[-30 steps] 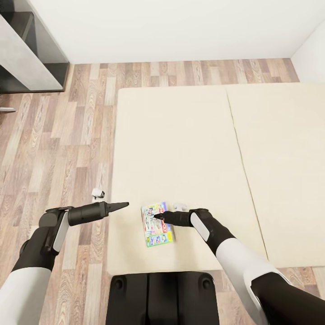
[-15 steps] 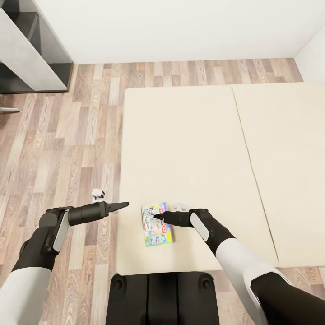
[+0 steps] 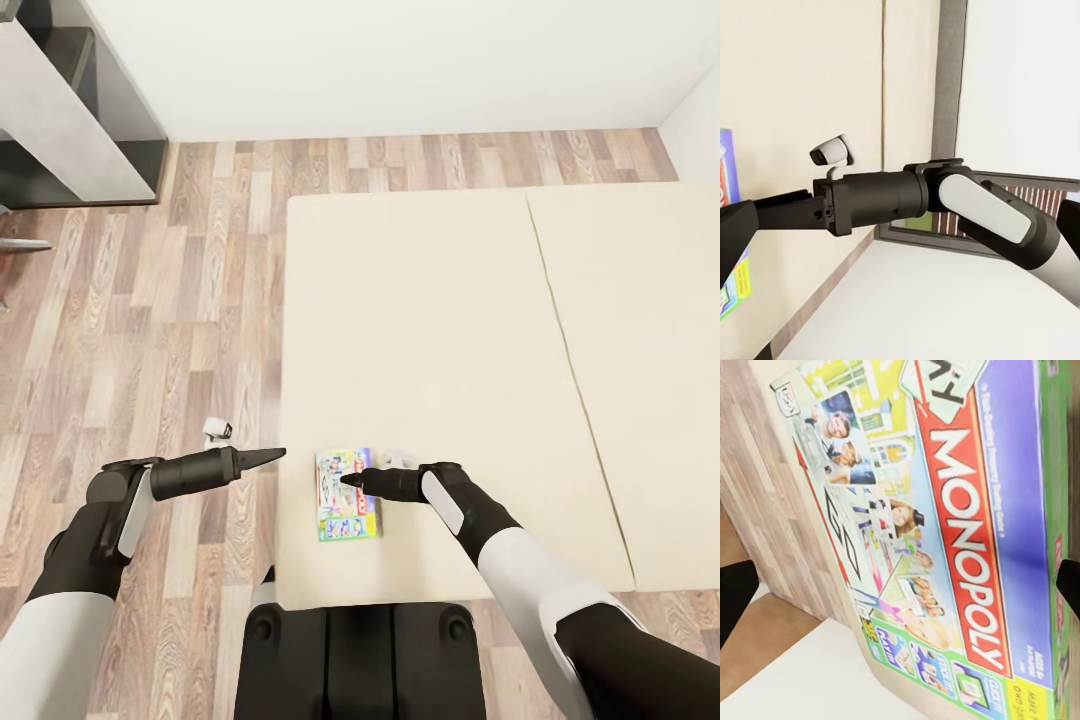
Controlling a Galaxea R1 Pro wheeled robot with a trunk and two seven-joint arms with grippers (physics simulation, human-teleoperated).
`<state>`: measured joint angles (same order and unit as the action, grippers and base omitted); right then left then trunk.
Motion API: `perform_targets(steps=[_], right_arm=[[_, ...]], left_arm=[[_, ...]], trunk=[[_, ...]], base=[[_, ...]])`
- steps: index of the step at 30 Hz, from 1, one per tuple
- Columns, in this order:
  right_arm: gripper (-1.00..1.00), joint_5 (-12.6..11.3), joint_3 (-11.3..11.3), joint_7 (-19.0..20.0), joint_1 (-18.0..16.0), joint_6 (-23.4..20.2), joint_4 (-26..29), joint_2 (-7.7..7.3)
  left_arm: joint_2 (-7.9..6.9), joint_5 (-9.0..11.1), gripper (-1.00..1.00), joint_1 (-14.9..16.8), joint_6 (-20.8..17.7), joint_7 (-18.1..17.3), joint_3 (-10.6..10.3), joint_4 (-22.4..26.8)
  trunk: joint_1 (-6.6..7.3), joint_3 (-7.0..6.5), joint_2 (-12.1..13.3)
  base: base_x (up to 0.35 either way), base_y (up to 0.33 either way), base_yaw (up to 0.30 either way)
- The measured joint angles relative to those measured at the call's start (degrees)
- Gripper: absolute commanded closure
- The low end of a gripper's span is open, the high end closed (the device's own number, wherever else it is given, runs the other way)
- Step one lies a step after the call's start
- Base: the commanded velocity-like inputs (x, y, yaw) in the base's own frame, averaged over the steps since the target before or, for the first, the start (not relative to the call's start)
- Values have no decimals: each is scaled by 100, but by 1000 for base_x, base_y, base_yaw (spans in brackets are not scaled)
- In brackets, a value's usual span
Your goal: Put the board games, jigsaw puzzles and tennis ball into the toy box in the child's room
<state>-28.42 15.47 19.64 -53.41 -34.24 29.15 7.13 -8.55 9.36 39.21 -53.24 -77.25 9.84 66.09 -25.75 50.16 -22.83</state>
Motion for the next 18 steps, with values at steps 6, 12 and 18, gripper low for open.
perform_targets(steps=[6,12,18], right_arm=[[-100,0,0,0,0,3,0,0],[-100,0,0,0,0,6,0,0],[-100,1,0,0,0,7,0,0]], left_arm=[[-4,0,-100,-1,0,0,7,0],[-4,1,-100,-2,0,0,8,0],[-2,0,-100,-2,0,0,9,0]], trunk=[[0,0,0],[0,0,0],[0,0,0]], base=[[0,13,0],[0,3,0],[0,53,0]])
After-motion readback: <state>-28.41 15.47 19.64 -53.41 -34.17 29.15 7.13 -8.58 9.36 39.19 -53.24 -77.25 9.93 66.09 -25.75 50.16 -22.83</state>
